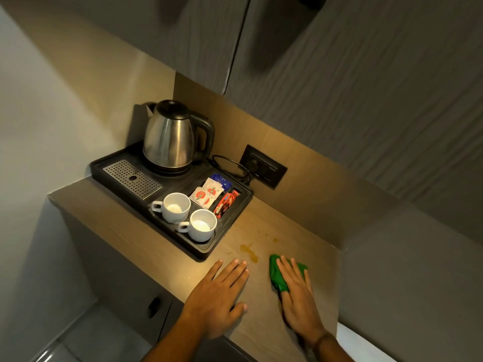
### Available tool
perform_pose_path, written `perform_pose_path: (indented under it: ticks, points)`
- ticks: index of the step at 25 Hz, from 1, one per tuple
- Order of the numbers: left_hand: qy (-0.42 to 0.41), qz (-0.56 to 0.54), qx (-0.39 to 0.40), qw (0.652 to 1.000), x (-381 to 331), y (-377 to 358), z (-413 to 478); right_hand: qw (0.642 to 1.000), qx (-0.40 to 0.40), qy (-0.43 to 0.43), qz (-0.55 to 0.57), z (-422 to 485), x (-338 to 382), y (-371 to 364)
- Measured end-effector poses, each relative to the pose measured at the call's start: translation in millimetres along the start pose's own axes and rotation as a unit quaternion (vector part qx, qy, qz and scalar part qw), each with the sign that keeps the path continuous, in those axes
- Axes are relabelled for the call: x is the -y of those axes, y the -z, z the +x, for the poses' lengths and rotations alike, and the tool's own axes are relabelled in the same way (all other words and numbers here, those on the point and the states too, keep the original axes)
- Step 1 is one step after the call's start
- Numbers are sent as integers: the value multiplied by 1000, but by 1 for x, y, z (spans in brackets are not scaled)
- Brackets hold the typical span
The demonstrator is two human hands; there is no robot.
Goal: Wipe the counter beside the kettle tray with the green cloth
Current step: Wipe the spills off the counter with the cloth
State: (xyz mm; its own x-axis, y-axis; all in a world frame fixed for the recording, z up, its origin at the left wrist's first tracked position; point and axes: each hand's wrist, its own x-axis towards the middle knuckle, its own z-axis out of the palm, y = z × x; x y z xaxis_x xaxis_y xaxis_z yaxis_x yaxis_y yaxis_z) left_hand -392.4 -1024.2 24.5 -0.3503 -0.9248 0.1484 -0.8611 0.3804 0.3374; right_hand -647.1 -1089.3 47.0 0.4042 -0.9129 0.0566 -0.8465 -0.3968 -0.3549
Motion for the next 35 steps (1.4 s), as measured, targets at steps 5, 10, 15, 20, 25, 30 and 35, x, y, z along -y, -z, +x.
perform_pose_path:
  ticks: [5,10,15,20,25,30,35]
  points:
    - [-2,3,12,1000,-3,2,0,995,-39,-85,-32,45,-18,29]
    - [-1,-1,3,1000,1,-3,1,999,17,-45,5,117,36,13]
    - [-2,-4,4,1000,3,-7,3,996,43,79,26,43,-26,11]
    - [3,-14,9,1000,3,-9,2,999,43,-6,20,123,31,4]
    - [2,-9,4,1000,5,-10,5,981,95,167,19,59,-17,7]
    - [3,1,10,1000,2,-4,4,993,77,89,33,100,-2,17]
    - [5,5,20,1000,1,-4,3,971,149,178,55,105,20,7]
